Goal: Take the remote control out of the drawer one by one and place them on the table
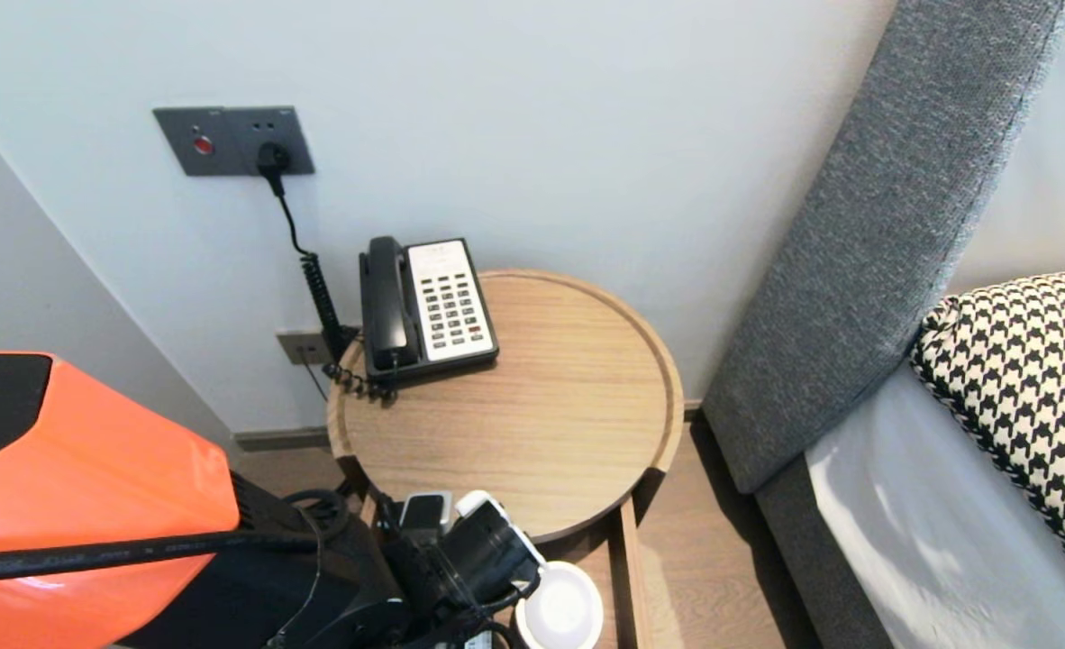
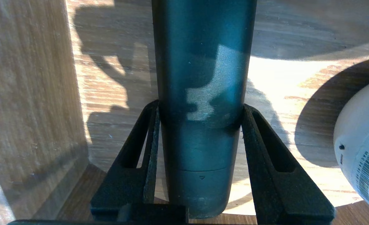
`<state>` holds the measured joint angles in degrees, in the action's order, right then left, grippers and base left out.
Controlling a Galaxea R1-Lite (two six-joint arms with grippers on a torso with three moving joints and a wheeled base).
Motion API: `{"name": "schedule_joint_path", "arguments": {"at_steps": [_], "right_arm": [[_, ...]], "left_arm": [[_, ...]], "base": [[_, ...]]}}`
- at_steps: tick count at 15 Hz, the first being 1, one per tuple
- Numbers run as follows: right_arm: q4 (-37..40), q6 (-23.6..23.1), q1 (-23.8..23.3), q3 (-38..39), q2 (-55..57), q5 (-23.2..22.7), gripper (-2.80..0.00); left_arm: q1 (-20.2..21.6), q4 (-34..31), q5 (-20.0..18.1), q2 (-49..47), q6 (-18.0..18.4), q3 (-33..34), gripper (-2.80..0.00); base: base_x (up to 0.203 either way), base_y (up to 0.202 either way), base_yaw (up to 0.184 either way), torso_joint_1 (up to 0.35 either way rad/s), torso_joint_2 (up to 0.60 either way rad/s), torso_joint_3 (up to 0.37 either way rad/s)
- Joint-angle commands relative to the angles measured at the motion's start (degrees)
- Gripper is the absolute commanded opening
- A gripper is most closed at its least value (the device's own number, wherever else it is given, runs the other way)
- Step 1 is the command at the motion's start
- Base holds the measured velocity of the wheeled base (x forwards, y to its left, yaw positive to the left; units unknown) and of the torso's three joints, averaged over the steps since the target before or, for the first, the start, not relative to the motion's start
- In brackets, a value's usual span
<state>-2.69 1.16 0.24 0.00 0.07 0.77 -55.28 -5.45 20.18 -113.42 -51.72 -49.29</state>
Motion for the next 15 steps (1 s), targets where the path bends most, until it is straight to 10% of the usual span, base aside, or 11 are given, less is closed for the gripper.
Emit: {"name": "schedule_joint_path", "arguments": {"at_steps": [1,15], "right_arm": [[-0.03,-0.02,0.02,1.41,0.01,0.02,-2.8],[-0.03,0.0,0.02,1.41,0.01,0.02,-2.8]], "left_arm": [[-0.09,-0.03,0.22,1.38,-0.31,0.07,-2.8],[1.71,-3.54,-0.28,5.22,2.06,-1.37,-2.8]], "base": [[0.0,0.0,0.0,0.0,0.0,0.0],[0.0,0.0,0.0,0.0,0.0,0.0]]}}
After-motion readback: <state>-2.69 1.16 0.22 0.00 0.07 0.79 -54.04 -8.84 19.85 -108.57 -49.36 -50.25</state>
